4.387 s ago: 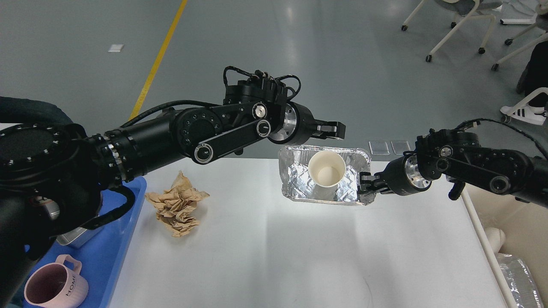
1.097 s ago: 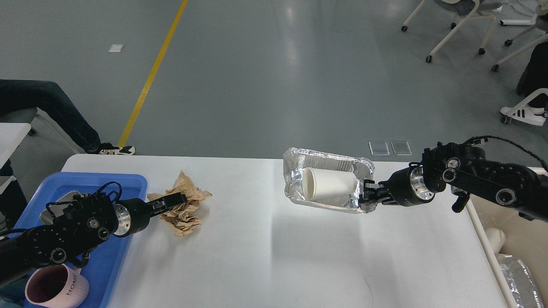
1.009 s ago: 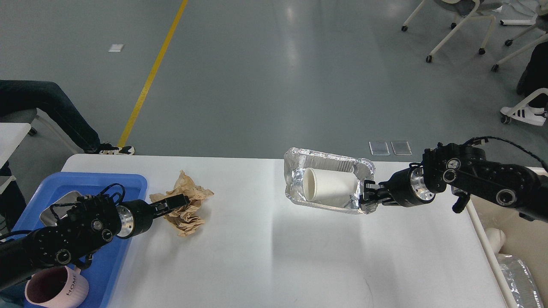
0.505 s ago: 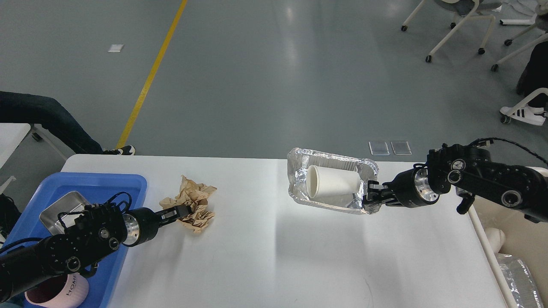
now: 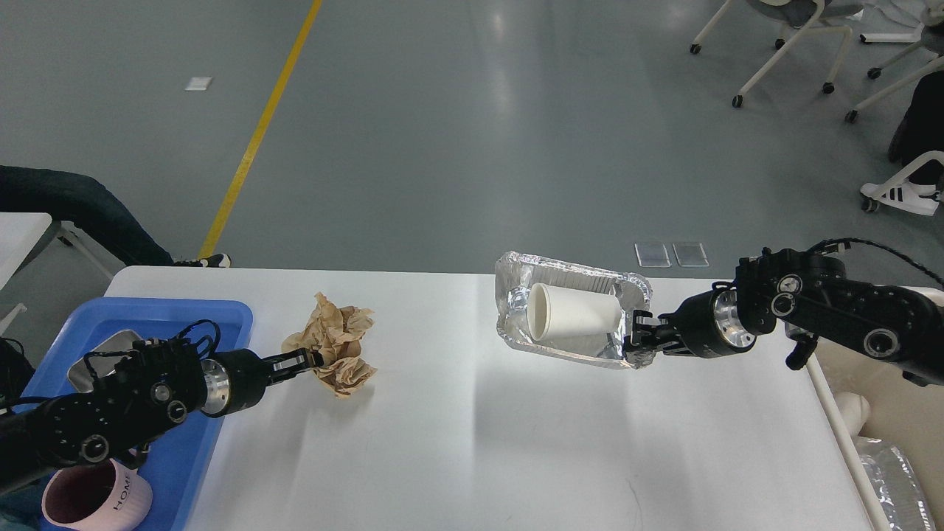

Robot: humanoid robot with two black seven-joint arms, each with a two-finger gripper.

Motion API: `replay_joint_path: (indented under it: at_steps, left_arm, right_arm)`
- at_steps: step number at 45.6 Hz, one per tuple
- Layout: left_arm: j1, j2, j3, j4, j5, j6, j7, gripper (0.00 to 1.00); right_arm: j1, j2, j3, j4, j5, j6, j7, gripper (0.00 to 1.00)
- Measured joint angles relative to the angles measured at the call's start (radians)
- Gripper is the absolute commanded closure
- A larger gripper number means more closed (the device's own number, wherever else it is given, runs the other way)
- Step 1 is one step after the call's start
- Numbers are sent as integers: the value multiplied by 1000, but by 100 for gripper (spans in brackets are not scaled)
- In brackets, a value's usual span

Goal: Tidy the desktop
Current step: 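Lift the brown paper and place it into the foil tray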

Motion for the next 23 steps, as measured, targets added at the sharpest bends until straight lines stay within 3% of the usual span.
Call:
replay_joint_path:
  at_steps: [10, 15, 23]
  left_arm:
    - [-66, 294, -24, -275, -3, -17, -16, 98]
    - [-89, 459, -104, -391, -3, -72, -25, 98]
    - [-90, 540, -303, -416, -5, -198, -27, 98]
  right_arm:
    - [-7, 9, 2, 0, 0, 0, -1, 100]
    - [-8, 13, 2, 2, 0, 0, -3, 100]
    - [-9, 14, 2, 14, 0, 1, -4, 100]
